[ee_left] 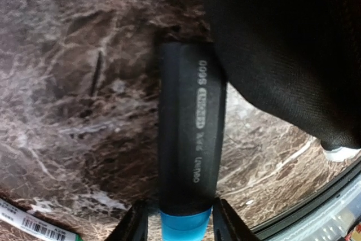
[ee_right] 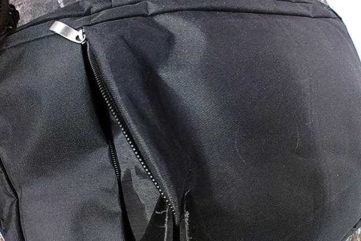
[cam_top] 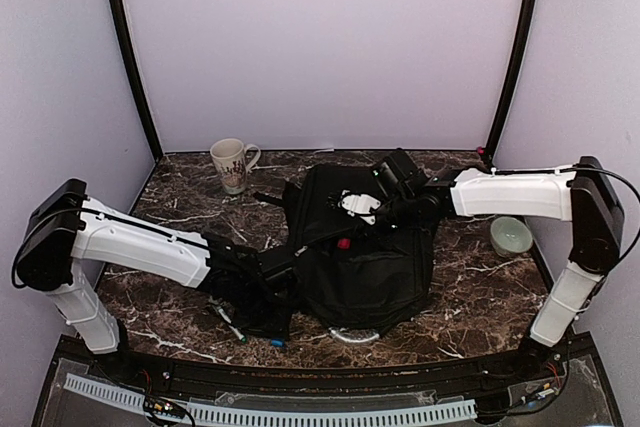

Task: Pack the student bag
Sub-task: Adjust the student bag at the center of the board.

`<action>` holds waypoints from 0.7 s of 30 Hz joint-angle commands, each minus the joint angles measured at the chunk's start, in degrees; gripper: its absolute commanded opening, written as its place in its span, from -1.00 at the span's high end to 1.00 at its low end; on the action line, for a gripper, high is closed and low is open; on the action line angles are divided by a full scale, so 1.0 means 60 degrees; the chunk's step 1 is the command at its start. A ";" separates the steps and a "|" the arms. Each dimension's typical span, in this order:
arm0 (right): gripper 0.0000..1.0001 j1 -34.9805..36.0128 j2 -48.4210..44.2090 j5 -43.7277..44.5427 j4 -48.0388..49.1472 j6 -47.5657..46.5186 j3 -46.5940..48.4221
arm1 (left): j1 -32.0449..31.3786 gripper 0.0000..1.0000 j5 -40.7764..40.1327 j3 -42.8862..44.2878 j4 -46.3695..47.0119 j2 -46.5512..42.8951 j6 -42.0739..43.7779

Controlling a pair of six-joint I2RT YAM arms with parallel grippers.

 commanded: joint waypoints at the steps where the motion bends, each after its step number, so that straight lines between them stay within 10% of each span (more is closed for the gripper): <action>1: 1.00 -0.0006 -0.0223 0.0463 0.0826 0.0161 0.0002 | 0.0057 0.11 -0.1069 -0.0365 -0.0878 0.0346 -0.0131; 21: 1.00 -0.0250 -0.0496 0.0706 0.1078 0.0254 -0.0660 | -0.0003 0.33 -0.2063 0.0762 -0.2387 0.1220 0.0294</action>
